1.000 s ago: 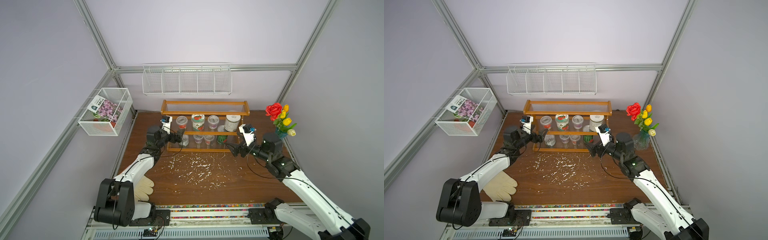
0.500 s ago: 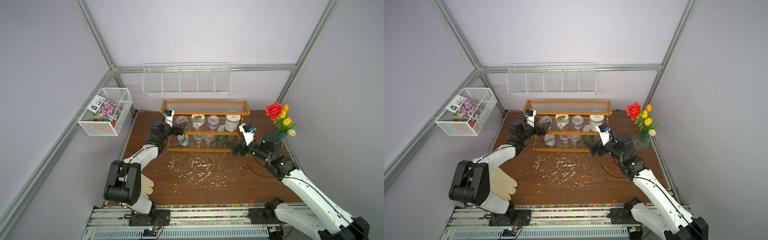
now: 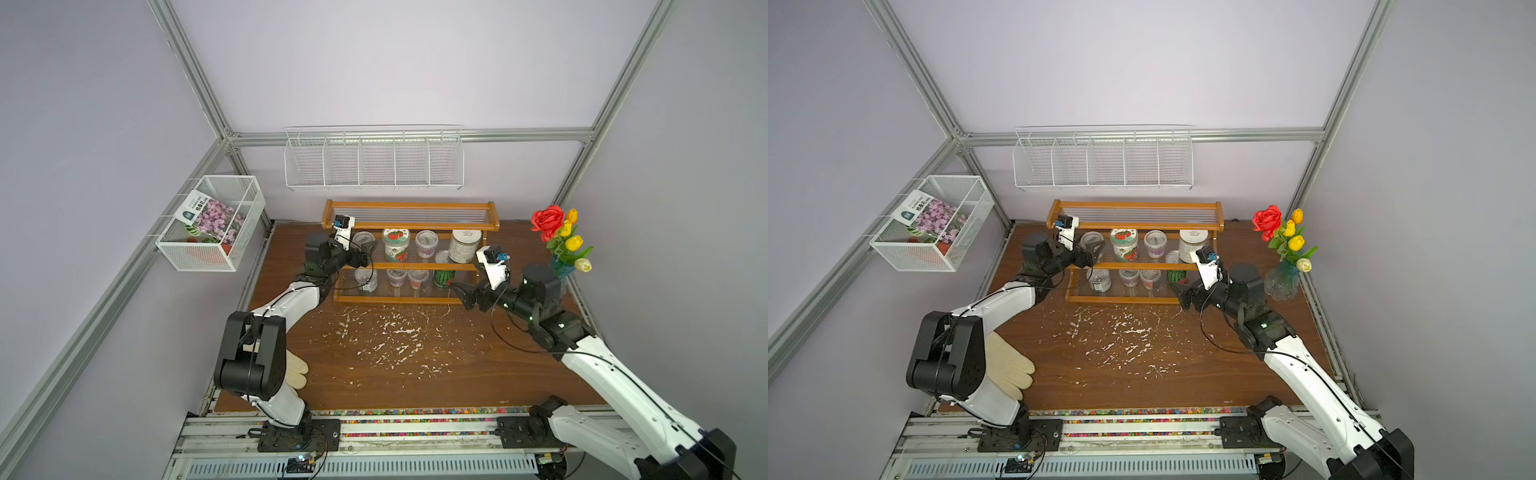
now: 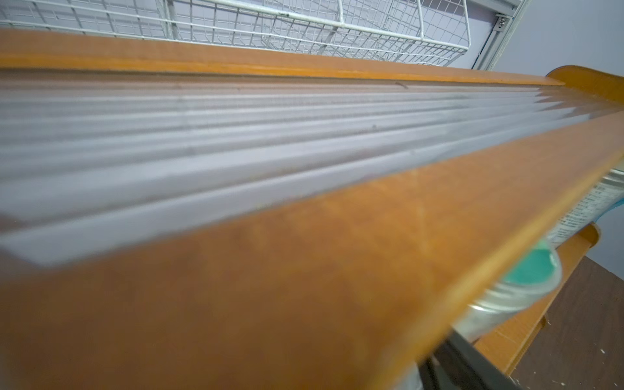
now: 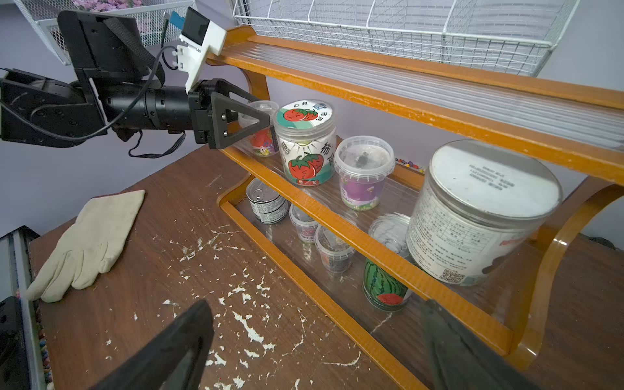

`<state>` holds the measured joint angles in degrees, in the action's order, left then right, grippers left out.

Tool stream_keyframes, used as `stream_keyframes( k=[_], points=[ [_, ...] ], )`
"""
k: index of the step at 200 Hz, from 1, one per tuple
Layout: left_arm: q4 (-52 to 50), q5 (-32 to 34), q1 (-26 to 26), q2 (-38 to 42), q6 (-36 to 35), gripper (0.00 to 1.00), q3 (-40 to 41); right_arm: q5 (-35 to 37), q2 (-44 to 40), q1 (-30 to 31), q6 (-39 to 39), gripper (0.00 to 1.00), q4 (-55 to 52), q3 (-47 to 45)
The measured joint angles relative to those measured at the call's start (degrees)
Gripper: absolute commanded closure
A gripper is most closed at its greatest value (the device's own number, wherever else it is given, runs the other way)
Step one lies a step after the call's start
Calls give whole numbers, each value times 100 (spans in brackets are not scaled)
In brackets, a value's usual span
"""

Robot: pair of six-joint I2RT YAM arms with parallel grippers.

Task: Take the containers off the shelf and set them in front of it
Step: 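Pick up a container from the shelf.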

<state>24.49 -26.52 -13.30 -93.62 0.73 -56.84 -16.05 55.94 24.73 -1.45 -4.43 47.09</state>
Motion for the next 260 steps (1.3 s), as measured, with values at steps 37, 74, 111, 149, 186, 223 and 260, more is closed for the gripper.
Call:
stream_keyframes(
  k=[37, 74, 111, 149, 186, 223, 260],
  points=[
    [-122, -55, -2, -4, -109, 20, -61, 17, 11, 0, 0, 2, 2, 0],
    [-321, -85, -9, -4, -175, 32, -146, 22, 24, 0, 0, 2, 2, 0],
    [-481, -96, -17, -4, -254, 37, -216, 83, 24, 0, 4, 2, 2, 0],
    [-518, -90, -17, 7, -280, 39, -221, 122, 24, 0, 7, 2, 2, 0],
    [-678, -42, -17, 118, -278, 40, -221, 127, 24, 0, 7, 2, 2, 0],
    [-758, -28, -17, 286, -243, 40, -214, 146, 24, 0, 7, 3, 0, 0],
    [-813, -33, -17, 691, -144, 40, -138, 149, 24, 0, 13, 3, 0, 0]
  ],
)
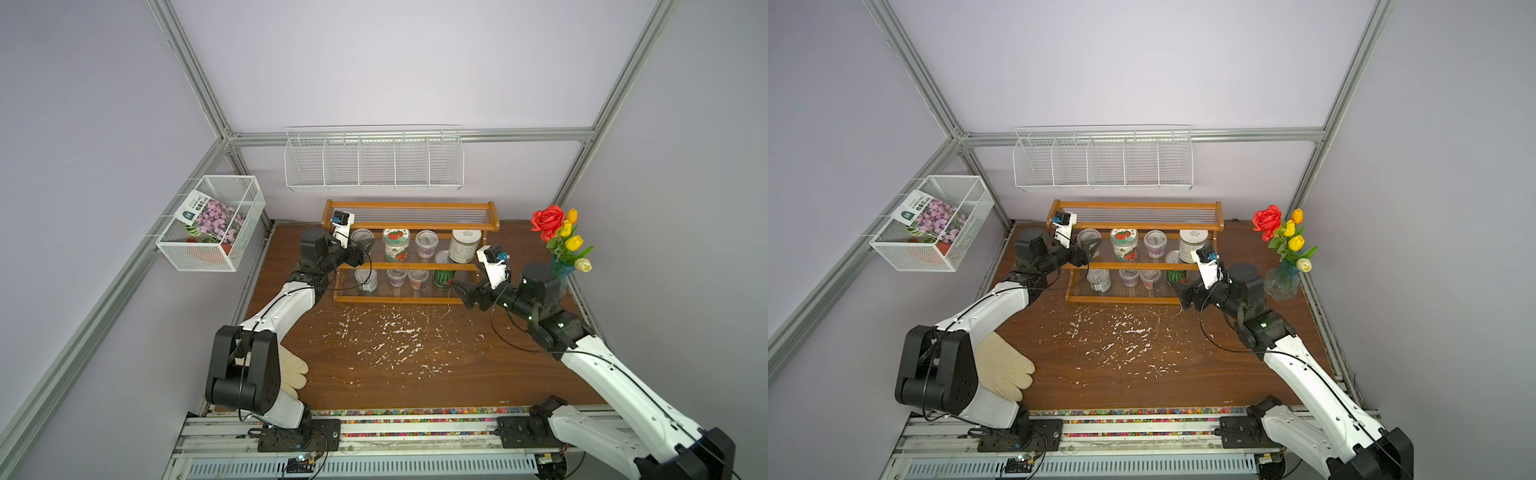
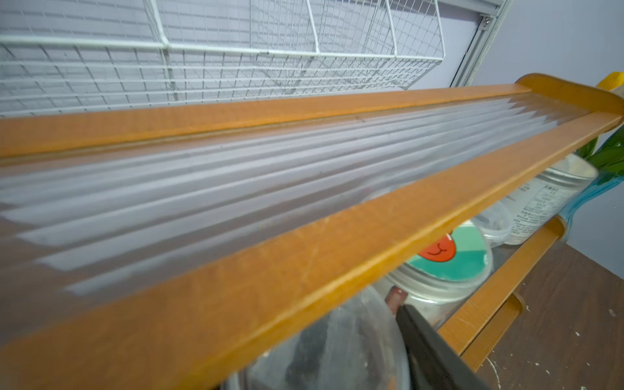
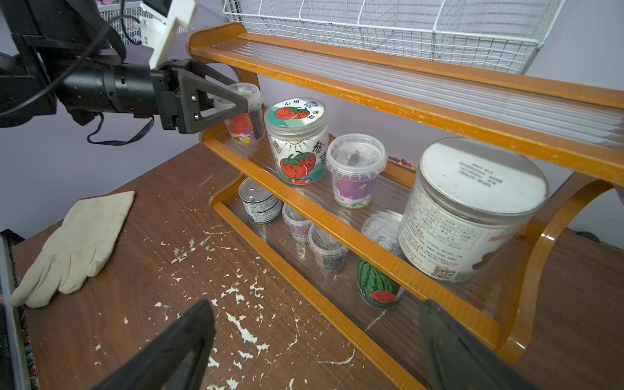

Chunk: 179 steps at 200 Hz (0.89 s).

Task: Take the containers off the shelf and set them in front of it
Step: 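Pick up a container from the shelf, then place the container at the center of the board.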

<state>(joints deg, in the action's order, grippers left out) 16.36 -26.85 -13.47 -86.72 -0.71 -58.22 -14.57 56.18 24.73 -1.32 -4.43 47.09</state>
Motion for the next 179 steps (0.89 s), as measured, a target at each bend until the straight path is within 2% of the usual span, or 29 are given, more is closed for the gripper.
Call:
stream_keyframes(
  k=[53, 114, 150, 179],
  points=[
    [-157, -35, -48, 1185, 319, 42, 874, -76, 0, 0, 7, 3, -2, 7],
    [-426, 219, -787, 2776, 763, 42, 2557, -376, 0, 0, 4, 3, 0, 24],
    [-138, 573, -905, 2994, 1016, 42, 3807, -520, 0, 0, -46, 3, 138, -11],
    [411, 831, -905, 2743, 1143, 42, 4424, -588, 0, 0, -63, 4, 293, -103]
  ],
)
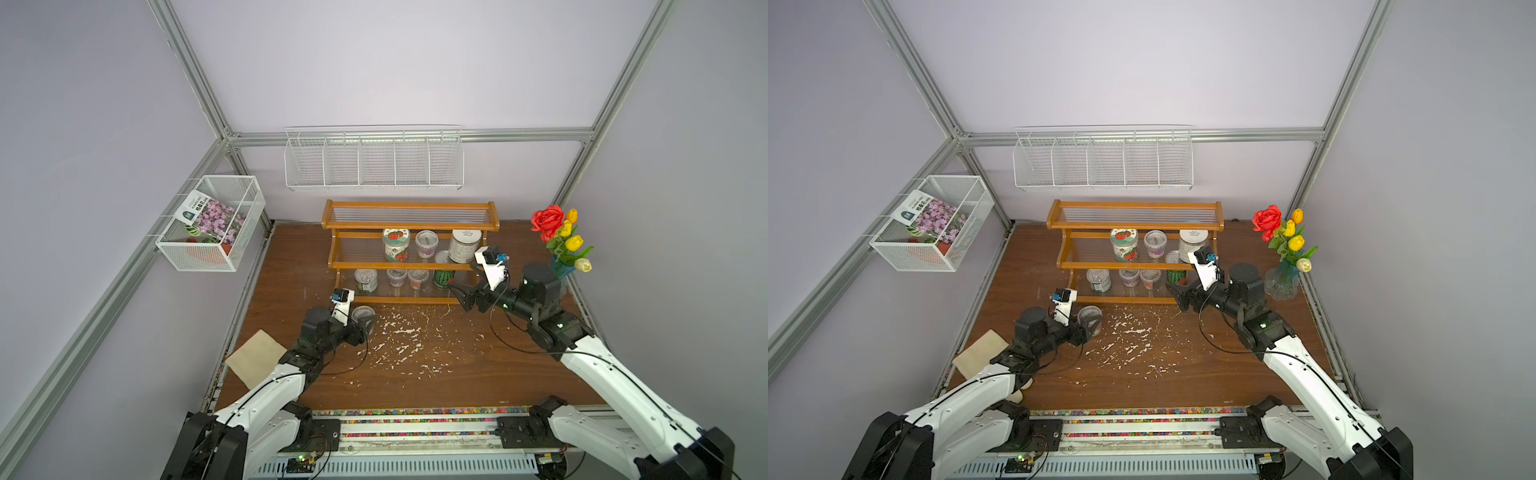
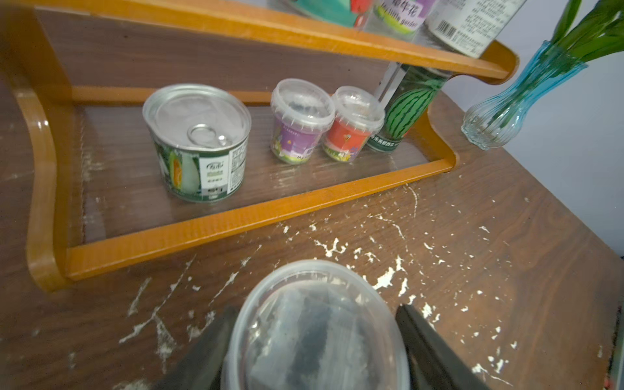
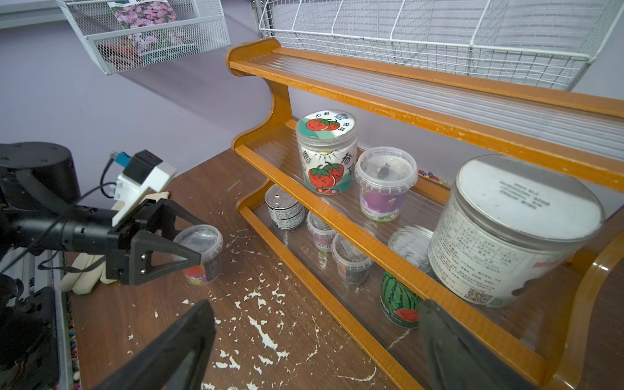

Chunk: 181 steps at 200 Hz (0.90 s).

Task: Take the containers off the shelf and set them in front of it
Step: Place the container at the center of the board.

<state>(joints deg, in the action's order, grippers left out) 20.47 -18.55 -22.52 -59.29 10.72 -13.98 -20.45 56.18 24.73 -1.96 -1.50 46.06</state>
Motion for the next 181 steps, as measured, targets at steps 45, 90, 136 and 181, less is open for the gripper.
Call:
stream_keyframes(
  k=[45, 90, 136, 181],
  points=[
    [1082, 378, 0, -944, 83, 42, 258, -20, 0, 0, -13, 4, 52, -138],
    [1475, 645, 0, -1316, 127, 38, 258, 7, -7, 0, 13, 3, 92, -181],
    [1622, 728, 0, -1436, 247, 19, 254, 74, -11, 0, 79, 3, 92, -190],
    [1307, 824, 0, -1012, 337, 8, 245, 153, -52, 0, 136, 3, 90, -212]
  ],
)
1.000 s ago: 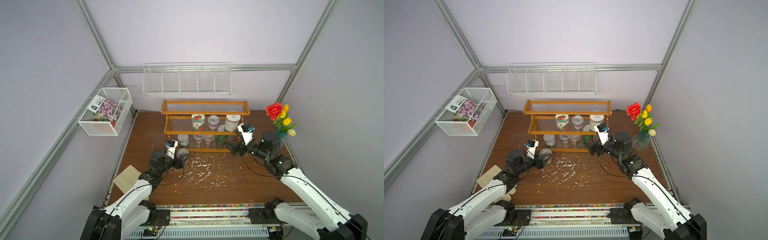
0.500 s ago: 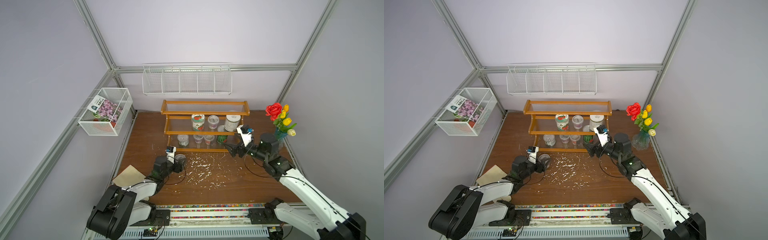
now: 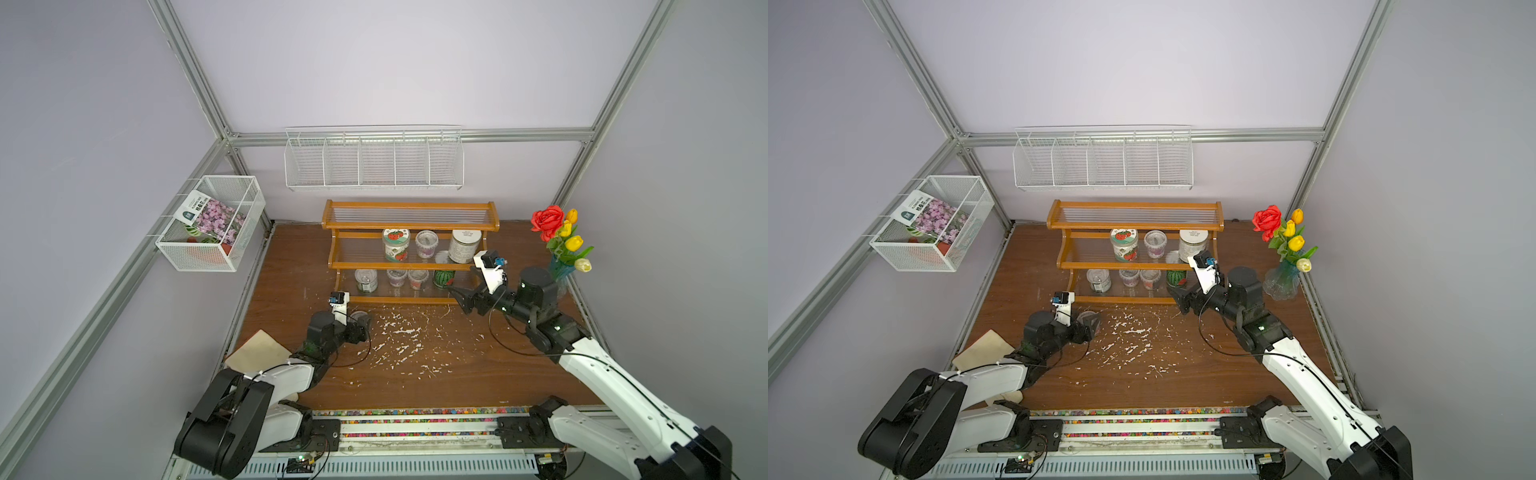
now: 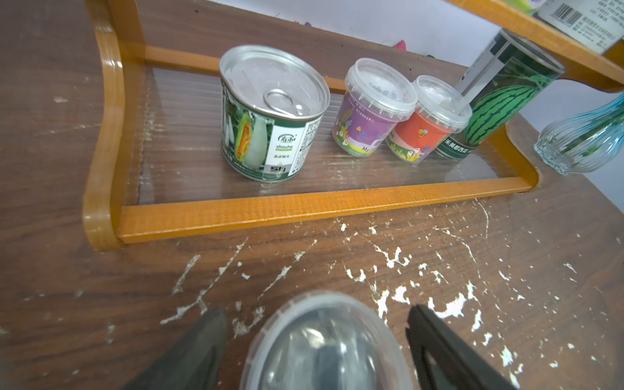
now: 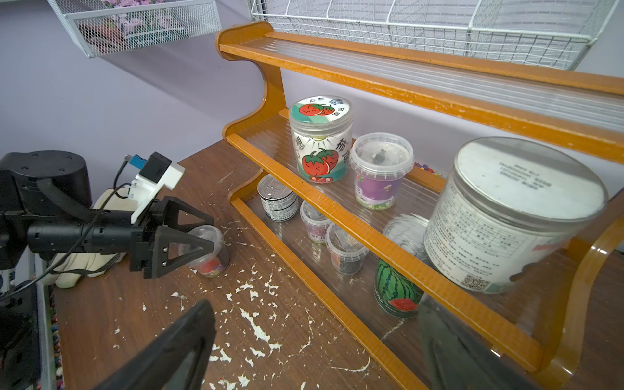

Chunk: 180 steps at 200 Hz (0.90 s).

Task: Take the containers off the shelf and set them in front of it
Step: 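Place the container at the center of the board, then pick up a container from the shelf.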

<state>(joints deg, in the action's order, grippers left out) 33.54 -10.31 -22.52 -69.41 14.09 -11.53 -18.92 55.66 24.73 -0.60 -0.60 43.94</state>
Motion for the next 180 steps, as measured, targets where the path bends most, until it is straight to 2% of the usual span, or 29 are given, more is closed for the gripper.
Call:
stream_keyframes(
  k=[43, 69, 93, 120, 150, 180],
  points=[
    [-909, 13, 0, 970, -155, 7, -391, 111, -127, -2, -4, 3, 0, 0],
    [-1650, -11, 0, 1445, -323, 7, -1034, 114, -195, -46, -48, 3, -2, 0],
    [-1930, -50, -7, 1556, -444, 7, -1659, 136, -221, -127, -129, 3, 2, 0],
    [-1832, -28, -170, 1252, -579, 6, -2197, 153, -221, -186, -219, 3, 13, 0],
    [-1484, 66, -608, 286, -734, 6, -2769, 175, -223, -232, -317, 3, 63, 0],
    [-1054, 459, -962, -603, -817, 4, -3154, 227, -249, -297, -382, 3, 87, -9]
  ],
)
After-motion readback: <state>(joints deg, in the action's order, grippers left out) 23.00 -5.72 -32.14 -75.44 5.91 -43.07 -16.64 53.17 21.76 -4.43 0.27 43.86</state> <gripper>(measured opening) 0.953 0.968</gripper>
